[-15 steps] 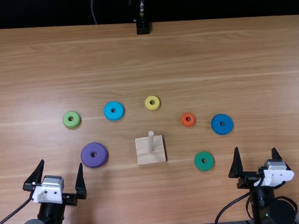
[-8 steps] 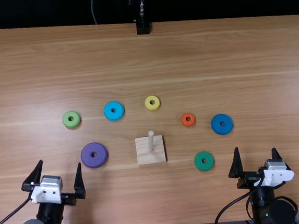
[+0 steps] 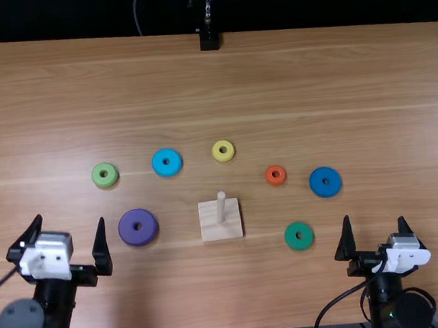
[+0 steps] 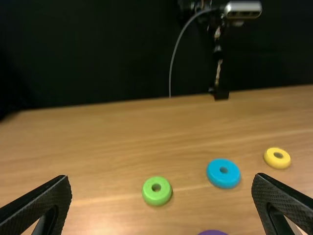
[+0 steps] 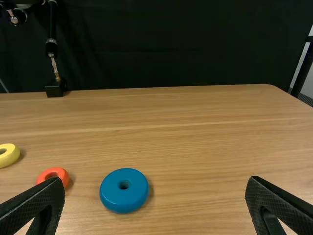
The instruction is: Build the Hanoi tower: stack the rings onto the peg from bottom to top in this color order: purple, dark blue, light blue, dark green, light green, yellow, orange.
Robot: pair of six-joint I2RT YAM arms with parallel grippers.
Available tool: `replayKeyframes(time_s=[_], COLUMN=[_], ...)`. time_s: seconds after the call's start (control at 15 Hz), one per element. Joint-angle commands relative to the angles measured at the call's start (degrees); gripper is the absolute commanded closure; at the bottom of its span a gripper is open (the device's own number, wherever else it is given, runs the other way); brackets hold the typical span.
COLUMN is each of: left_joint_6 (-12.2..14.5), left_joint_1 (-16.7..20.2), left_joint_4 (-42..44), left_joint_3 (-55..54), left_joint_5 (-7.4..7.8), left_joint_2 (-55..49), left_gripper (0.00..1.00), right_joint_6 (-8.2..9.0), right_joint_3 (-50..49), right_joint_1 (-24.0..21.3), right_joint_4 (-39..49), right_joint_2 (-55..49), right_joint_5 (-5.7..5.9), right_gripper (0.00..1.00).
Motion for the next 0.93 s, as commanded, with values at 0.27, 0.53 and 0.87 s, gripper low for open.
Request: replayKeyframes(time_s=[0.27, 0.53, 0.87], left_joint_6=[-0.18, -0.60, 0.03], left_joint_1=[-1.36, -3.55, -9.09], left_joint_4=[-19.63, -21.42, -28.59], left_joint_3=[20.82, 28.55, 35.32], left_joint_5=[6.89, 8.79, 5.41], left_joint_2=[28.04, 44.91, 59.24], left_gripper=[0.00, 0.00, 0.00], right_joint_6=[0.05, 0.05, 0.15], right_joint_3=[-0.64, -0.64, -0.64], right_joint_1=[-0.55, -0.55, -0.55], right_joint_4=[-1.31, -1.31, -1.31], right_joint_2=[-0.71, -0.71, -0.71], right_joint_5=[0.01, 0.01, 0.01], right_gripper=[0.00, 0.00, 0.00])
